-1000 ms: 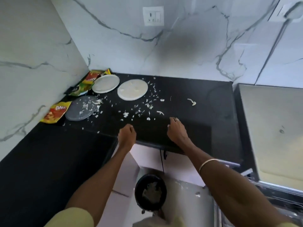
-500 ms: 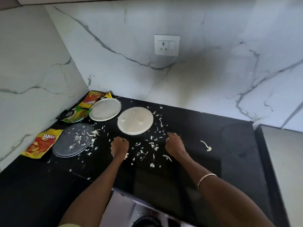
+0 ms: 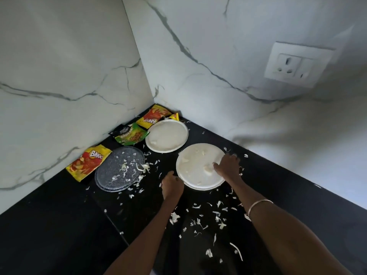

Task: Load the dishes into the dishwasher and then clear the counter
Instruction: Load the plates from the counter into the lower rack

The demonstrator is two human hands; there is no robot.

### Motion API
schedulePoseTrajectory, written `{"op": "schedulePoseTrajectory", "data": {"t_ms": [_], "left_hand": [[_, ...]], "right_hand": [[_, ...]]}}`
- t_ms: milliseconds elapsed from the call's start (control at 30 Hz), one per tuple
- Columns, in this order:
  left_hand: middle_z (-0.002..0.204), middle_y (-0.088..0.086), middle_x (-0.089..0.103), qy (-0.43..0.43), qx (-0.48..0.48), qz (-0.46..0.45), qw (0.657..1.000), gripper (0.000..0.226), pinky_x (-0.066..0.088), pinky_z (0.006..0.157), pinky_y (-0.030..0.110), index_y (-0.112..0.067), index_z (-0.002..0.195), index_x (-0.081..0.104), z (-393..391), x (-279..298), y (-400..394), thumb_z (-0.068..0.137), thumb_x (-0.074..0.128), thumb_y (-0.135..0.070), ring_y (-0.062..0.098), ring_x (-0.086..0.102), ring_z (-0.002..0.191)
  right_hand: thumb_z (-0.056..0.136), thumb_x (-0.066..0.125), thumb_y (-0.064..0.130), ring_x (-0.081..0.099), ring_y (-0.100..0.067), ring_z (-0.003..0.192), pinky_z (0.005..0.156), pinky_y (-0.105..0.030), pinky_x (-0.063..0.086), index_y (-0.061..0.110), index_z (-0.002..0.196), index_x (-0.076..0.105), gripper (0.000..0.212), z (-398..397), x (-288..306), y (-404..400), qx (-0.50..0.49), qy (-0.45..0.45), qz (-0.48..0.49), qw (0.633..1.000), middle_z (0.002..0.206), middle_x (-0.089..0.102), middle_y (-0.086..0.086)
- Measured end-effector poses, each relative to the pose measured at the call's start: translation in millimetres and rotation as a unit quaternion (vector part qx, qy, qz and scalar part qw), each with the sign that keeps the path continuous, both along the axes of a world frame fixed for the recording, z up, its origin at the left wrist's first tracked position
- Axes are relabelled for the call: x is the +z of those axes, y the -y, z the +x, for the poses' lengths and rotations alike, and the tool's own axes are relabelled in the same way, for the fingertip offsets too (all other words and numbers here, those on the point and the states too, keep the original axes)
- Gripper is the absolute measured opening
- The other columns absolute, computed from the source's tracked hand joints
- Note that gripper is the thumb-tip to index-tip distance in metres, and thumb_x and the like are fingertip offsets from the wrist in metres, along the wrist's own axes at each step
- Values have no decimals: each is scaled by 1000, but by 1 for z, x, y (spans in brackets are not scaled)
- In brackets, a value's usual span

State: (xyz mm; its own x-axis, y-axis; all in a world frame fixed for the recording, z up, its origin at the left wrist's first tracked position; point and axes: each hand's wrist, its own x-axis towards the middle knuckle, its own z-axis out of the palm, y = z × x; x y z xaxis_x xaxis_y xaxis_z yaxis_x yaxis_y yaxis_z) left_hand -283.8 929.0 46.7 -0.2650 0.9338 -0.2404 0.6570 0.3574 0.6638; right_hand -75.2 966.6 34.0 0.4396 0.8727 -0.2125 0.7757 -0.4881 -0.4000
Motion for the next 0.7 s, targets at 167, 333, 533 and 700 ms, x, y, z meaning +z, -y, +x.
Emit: {"op": "schedulePoseTrajectory", "data": {"t_ms": [167,333,533,700], "left_hand": [[76,15,63,41,28,29,998,14,30,63,30,3,82,62,8,8,-2,75,50,5,37,55,79],[68,8,60,74,21,33,996,19,33,65,27,-9,76,62,-3,4,-6,73,51,6,25,50,72],[109,11,72,85,-28,-7,996,36,38,81,28,-7,112,71,-12,11,-3,81,53,-14,29,61,107],[132,17,59,94,-46,-32,994,40,38,103,32,-3,127,62,-24,22,16,89,51,-3,34,52,124]], "right_hand": [[70,80,51,46,-39,124,101,-41,39,-1,133,44,89,1,-5,-10,-47,-39,-23,998,133,49,-25],[67,84,51,59,-35,113,92,-40,48,3,115,65,71,20,2,-6,-73,-133,-23,988,116,66,-18],[76,81,30,65,-31,100,86,-48,56,8,113,65,46,21,32,16,-99,-247,37,963,110,68,-13],[77,79,30,63,-28,98,80,-35,50,13,110,61,42,2,86,47,-52,-196,138,969,105,69,-6]]}}
